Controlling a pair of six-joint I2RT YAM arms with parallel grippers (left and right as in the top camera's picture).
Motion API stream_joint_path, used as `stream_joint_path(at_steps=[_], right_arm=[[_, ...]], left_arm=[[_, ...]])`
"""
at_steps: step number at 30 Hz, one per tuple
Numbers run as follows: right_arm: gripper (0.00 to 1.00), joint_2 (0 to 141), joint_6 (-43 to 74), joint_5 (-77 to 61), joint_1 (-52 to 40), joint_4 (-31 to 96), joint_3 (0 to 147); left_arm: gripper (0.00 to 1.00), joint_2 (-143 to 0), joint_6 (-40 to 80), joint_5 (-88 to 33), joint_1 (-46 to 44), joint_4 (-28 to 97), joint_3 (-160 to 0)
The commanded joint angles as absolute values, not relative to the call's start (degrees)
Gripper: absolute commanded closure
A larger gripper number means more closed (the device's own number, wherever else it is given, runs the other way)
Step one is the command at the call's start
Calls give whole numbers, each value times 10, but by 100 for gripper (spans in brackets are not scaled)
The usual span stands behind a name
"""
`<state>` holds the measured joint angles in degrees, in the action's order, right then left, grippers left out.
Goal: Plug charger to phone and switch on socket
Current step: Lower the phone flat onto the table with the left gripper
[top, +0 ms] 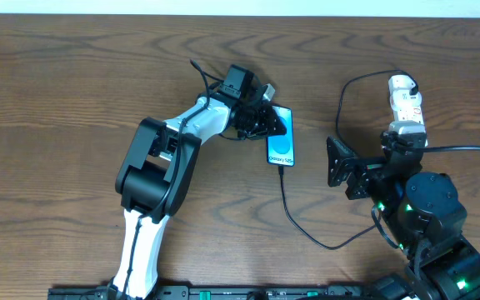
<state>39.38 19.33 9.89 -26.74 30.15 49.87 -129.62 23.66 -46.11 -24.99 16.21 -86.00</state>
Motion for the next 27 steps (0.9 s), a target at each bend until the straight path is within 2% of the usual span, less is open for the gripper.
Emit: stream_joint_path(at_steps=[1,27], right_arm=[[1,394,208,100,-262,300,508],[1,398,208,100,-262,302,508]], left_arm=[[69,-1309,204,-361,-248,189,-855],[67,-1309,141,-334,-248,225,-855]])
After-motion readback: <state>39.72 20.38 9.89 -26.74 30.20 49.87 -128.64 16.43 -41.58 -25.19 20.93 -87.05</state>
